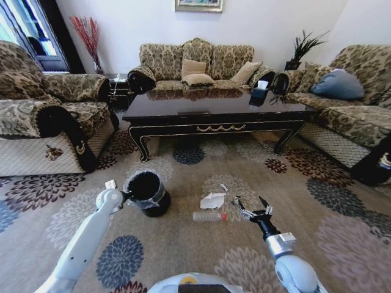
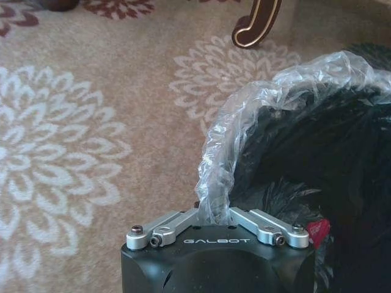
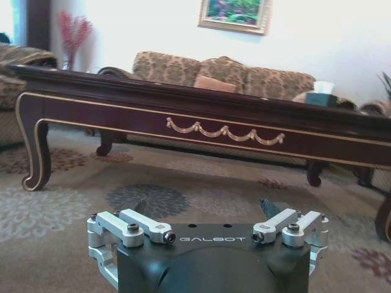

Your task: Move to the front of the table and pick up the trash from the floor, then place it into the trash bin.

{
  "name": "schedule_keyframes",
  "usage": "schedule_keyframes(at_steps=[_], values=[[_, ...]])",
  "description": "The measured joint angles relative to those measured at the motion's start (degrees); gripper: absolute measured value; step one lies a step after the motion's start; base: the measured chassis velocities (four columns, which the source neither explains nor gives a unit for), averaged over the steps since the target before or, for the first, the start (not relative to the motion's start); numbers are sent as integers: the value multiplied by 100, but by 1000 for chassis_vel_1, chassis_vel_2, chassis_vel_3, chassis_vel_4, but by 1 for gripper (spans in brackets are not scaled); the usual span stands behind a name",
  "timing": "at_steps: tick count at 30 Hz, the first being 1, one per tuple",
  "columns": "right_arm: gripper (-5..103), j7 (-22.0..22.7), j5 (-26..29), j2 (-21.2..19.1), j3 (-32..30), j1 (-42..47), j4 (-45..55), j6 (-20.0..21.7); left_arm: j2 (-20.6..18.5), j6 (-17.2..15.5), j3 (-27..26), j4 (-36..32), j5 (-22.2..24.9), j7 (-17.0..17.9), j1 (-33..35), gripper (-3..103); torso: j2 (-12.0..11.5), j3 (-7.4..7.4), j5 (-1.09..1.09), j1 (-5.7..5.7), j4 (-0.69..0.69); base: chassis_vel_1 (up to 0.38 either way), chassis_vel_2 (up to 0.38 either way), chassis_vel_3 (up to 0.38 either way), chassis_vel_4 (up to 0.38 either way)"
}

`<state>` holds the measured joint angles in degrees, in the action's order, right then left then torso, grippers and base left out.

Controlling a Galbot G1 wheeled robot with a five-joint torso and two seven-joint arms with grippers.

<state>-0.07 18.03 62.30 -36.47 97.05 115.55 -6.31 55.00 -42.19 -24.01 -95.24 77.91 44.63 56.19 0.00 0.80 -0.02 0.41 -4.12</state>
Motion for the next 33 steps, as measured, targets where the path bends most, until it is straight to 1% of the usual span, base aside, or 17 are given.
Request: schedule_keyframes(at_steps=[1,4,5,9,10,13,16,17,19,22,23,25,26,29,30,31,33], values=[[100,-10,-10,-93,-1,-23,-8,21,-69,0,-59,-106,51,2,81,0,0,0,0,0,0,0,0,0,0],[100,-124,-383,-601,18,-167,-181,140,-324,4,-336,-602,180,4,471,0,0,-1,2,0,0,0,0,0,0],[100,-124,-383,-601,18,-167,-181,140,-324,4,-336,-602,180,4,471,0,0,-1,2,0,0,0,0,0,0],[100,-694,-579,-1187,114,-401,-744,-218,-450,1,-461,-934,275,-3,736,0,0,0,1,0,4,0,0,0,0],[100,-694,-579,-1187,114,-401,-744,-218,-450,1,-461,-934,275,-3,736,0,0,0,1,0,4,0,0,0,0],[100,-1043,-559,-1445,365,-583,-1137,-371,-405,3,-406,-982,303,-5,718,0,0,0,2,0,-7,0,0,0,0],[100,-1177,-649,-1610,611,-809,-1380,-384,-390,3,-403,-1041,343,0,753,0,0,-1,3,0,-4,0,0,0,0],[100,-1237,-652,-1683,737,-914,-1480,-369,-388,3,-412,-1073,352,8,788,0,1,0,3,0,-5,0,0,0,0],[100,-1409,-634,-1920,1141,-1311,-1816,-357,-393,3,-507,-1190,372,34,942,0,0,0,1,0,3,0,0,0,0],[100,-1527,-623,-2044,1485,-1613,-2074,-363,-398,3,-589,-1281,393,51,1064,0,0,0,3,0,3,0,0,0,0],[100,-1621,-601,-2120,1762,-1844,-2262,-365,-404,4,-646,-1323,406,68,1143,0,0,0,4,0,1,0,0,0,0],[100,-1730,-574,-2176,2124,-2167,-2479,-378,-413,4,-700,-1336,419,94,1213,0,0,0,1,0,-2,0,0,0,0],[100,-1730,-574,-2176,2124,-2167,-2479,-378,-413,4,-700,-1336,419,94,1213,0,0,0,1,0,-2,0,0,0,0],[100,-1950,-473,-2225,2981,-3026,-2972,-431,-461,6,-794,-1335,461,161,1291,0,0,0,2,0,-1,0,0,0,0],[100,-2009,-448,-2230,3201,-3231,-3076,-453,-472,6,-814,-1332,475,176,1304,0,0,0,2,0,1,0,0,0,0],[100,-2009,-448,-2230,3201,-3231,-3076,-453,-472,6,-814,-1332,475,176,1304,0,0,0,2,0,1,0,0,0,0],[100,-2128,-375,-2235,3701,-3675,-3310,-523,-488,6,-864,-1321,520,222,1321,0,0,0,1,0,1,0,0,0,0]])
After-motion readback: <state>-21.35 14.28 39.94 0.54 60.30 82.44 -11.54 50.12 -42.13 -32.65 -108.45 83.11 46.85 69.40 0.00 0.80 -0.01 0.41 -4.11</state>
